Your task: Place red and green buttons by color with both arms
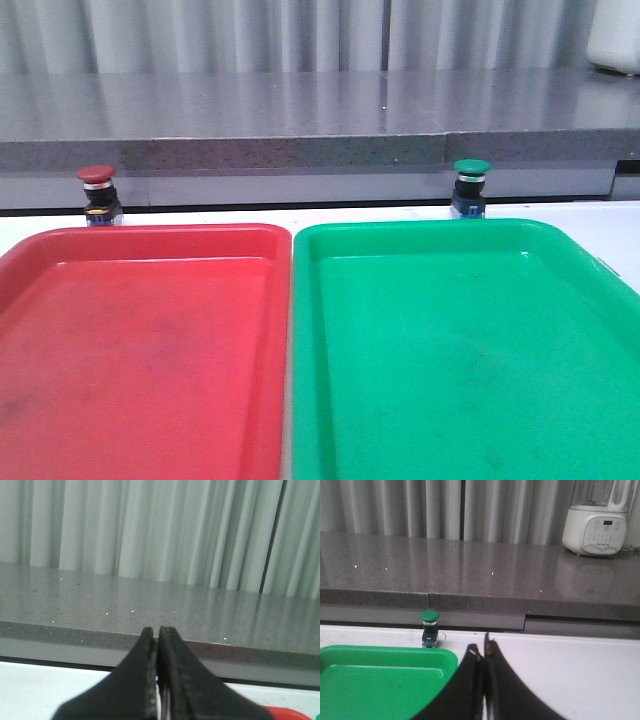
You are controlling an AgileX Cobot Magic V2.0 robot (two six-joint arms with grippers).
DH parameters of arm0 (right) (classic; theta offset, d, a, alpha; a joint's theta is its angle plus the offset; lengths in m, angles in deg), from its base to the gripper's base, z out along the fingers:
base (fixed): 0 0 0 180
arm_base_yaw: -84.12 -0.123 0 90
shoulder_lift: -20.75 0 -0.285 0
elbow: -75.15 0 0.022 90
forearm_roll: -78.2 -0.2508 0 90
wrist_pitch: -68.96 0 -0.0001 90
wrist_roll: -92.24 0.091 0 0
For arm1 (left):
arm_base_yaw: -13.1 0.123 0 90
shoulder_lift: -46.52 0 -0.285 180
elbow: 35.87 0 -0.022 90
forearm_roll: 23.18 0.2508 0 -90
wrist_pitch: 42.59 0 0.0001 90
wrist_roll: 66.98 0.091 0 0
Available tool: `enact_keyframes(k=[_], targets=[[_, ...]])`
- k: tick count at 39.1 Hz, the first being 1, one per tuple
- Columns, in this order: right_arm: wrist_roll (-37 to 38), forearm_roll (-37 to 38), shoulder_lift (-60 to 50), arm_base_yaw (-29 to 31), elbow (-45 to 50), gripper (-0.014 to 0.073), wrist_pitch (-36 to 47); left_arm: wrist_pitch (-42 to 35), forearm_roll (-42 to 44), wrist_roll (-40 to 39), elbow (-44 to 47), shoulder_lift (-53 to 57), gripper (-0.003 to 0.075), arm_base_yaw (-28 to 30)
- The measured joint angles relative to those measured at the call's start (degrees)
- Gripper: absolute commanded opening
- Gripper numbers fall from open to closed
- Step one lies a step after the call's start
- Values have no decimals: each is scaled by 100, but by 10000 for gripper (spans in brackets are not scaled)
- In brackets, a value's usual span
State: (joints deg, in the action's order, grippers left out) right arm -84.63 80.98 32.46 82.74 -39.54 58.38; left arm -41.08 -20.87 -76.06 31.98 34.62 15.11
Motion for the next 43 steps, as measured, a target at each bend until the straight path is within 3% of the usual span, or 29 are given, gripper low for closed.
enact_keyframes(k=[13, 16, 20, 25, 28, 43], targets=[[0, -22, 2183, 0, -1296, -101, -323, 441, 323, 0, -1161, -2060, -17, 0], [0, -22, 2313, 0, -1305, -24, -323, 400, 334, 0, -1189, -2218, 21, 0], [0, -22, 2343, 0, -1305, 217, -323, 400, 334, 0, -1198, -2279, 206, 0], [10, -22, 2343, 0, -1305, 540, -323, 366, 334, 0, -1198, -2279, 582, 0], [10, -22, 2343, 0, -1305, 629, -323, 363, 334, 0, -1198, -2279, 710, 0], [10, -22, 2343, 0, -1308, 605, -312, 306, 310, 0, -1198, -2307, 552, 0]])
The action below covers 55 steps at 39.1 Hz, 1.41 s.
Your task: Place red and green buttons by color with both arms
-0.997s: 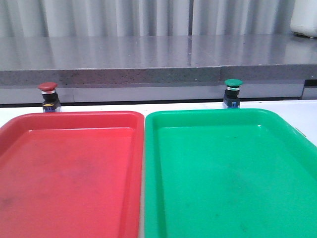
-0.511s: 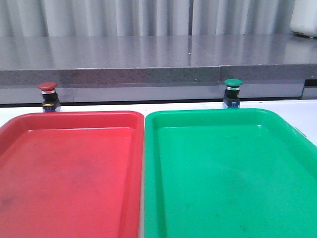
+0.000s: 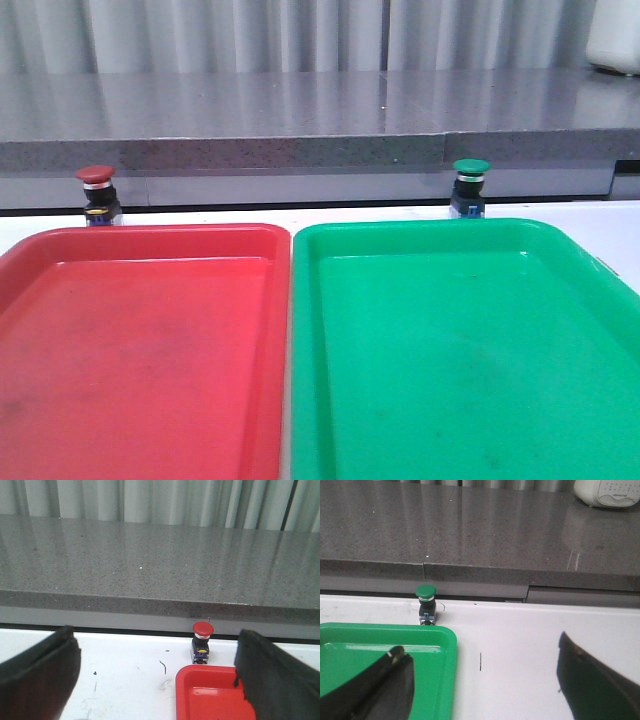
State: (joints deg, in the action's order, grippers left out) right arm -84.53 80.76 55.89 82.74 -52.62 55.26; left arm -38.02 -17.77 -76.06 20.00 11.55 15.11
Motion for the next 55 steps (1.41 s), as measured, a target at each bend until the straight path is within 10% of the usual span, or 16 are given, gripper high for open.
enact_keyframes(k=[18, 55], targets=[[0, 0, 0, 0, 0, 605, 0, 120, -9, 0, -1850, -3000, 551, -1116], [0, 0, 0, 0, 0, 605, -10, 2511, 1, 0, -6696, -8666, 547, -987]])
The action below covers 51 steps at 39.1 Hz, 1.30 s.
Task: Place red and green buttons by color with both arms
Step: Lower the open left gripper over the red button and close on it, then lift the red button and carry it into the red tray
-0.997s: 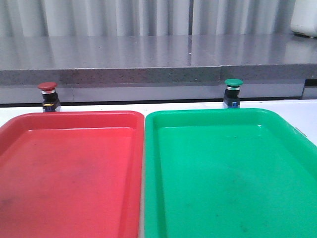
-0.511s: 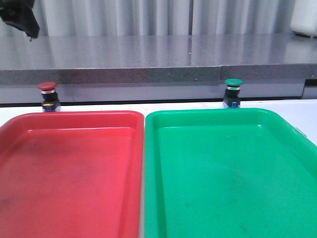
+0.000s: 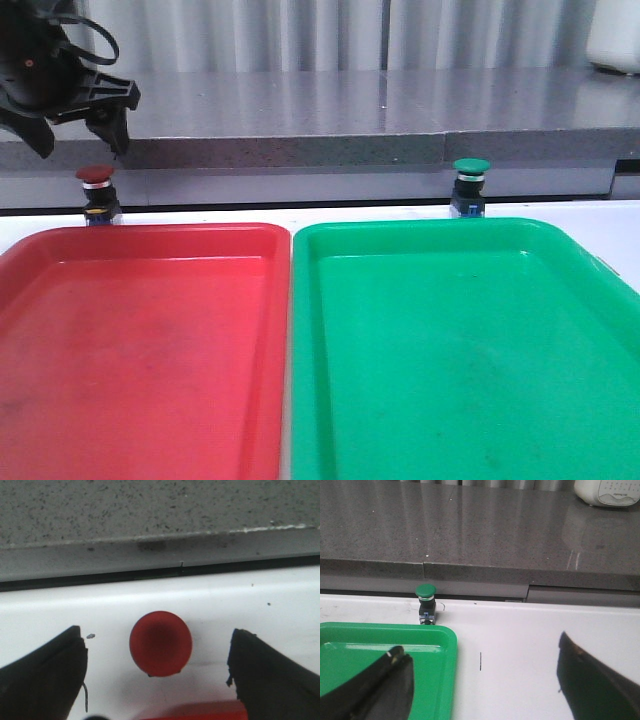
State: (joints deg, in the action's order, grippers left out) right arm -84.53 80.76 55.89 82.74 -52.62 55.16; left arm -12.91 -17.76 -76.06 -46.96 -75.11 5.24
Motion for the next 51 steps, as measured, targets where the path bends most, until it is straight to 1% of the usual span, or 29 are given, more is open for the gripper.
enact_keyframes(k=[7, 9, 11, 14, 16, 17, 19, 21, 24, 25, 32, 38, 44, 51], targets=[[0, 0, 0, 0, 0, 605, 0, 35, 0, 0, -283, -471, 544, 15], [0, 0, 0, 0, 0, 605, 0, 40, 0, 0, -342, -582, 518, 15], [0, 0, 0, 0, 0, 605, 0, 40, 0, 0, -373, -638, 466, 15], [0, 0, 0, 0, 0, 605, 0, 68, 0, 0, -397, -696, 359, 15], [0, 0, 0, 0, 0, 605, 0, 112, 0, 0, -397, -705, 265, 15], [0, 0, 0, 0, 0, 605, 0, 129, 0, 0, -397, -705, 242, 15], [0, 0, 0, 0, 0, 605, 0, 138, 0, 0, -402, -705, 155, 15], [0, 0, 0, 0, 0, 605, 0, 138, 0, 0, -425, -705, 90, 15], [0, 0, 0, 0, 0, 605, 0, 161, 0, 0, -452, -705, 19, 15], [0, 0, 0, 0, 0, 605, 0, 161, 0, 0, -461, -705, 6, 15], [0, 0, 0, 0, 0, 605, 0, 455, 0, 0, -463, -524, -1, 15], [0, 0, 0, 0, 0, 605, 0, 553, 0, 0, -68, 186, 0, -38], [0, 0, 0, 0, 0, 605, 0, 209, 0, 0, 880, 1168, 0, -287], [0, 0, 0, 0, 0, 605, 0, -130, -11, 0, 2326, 2171, 0, -955]])
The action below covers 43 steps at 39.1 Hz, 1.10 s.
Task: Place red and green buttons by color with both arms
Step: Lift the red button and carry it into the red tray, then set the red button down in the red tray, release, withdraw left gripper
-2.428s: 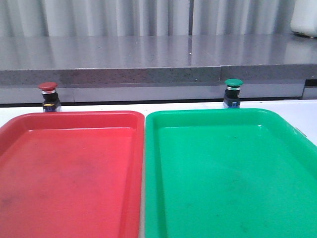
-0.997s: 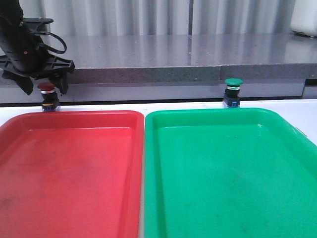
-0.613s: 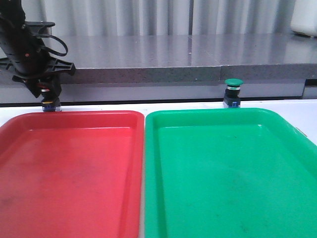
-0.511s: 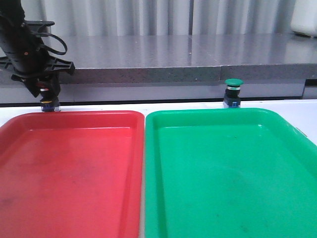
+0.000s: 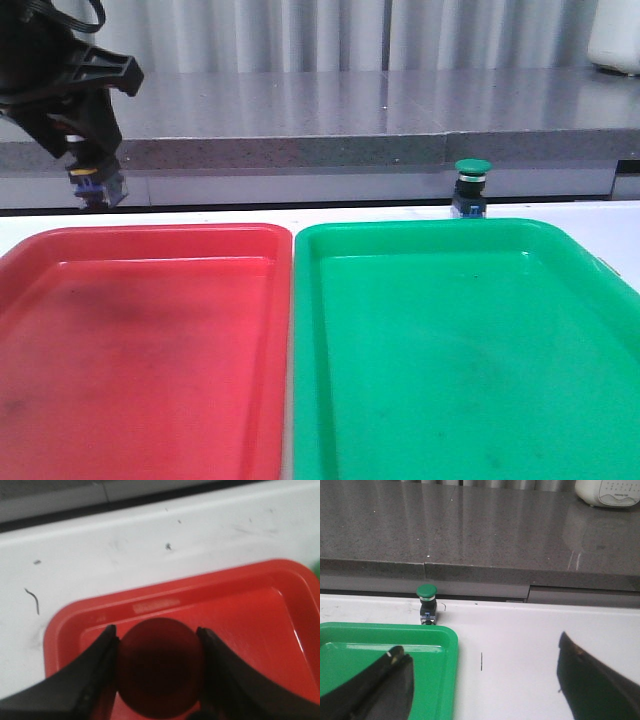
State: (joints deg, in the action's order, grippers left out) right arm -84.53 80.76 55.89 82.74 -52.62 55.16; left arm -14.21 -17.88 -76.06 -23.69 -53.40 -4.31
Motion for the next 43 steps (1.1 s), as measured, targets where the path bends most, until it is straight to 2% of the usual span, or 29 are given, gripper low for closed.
enact_keyframes(k=[11, 18, 21, 26, 35, 38, 43], targets=[[0, 0, 0, 0, 0, 605, 0, -240, -8, 0, 1333, 216, 1, -788], [0, 0, 0, 0, 0, 605, 0, -540, -12, 0, 1659, 216, 3, -848], [0, 0, 0, 0, 0, 605, 0, -565, -12, 0, 1690, 216, 31, -848], [0, 0, 0, 0, 0, 605, 0, -623, -12, -10, 1699, 224, 156, -848], [0, 0, 0, 0, 0, 605, 0, -622, -12, -10, 1699, 224, 502, -848], [0, 0, 0, 0, 0, 605, 0, -622, -12, -10, 1699, 264, 551, -848], [0, 0, 0, 0, 0, 605, 0, -580, -12, -10, 1642, 469, 553, -848]])
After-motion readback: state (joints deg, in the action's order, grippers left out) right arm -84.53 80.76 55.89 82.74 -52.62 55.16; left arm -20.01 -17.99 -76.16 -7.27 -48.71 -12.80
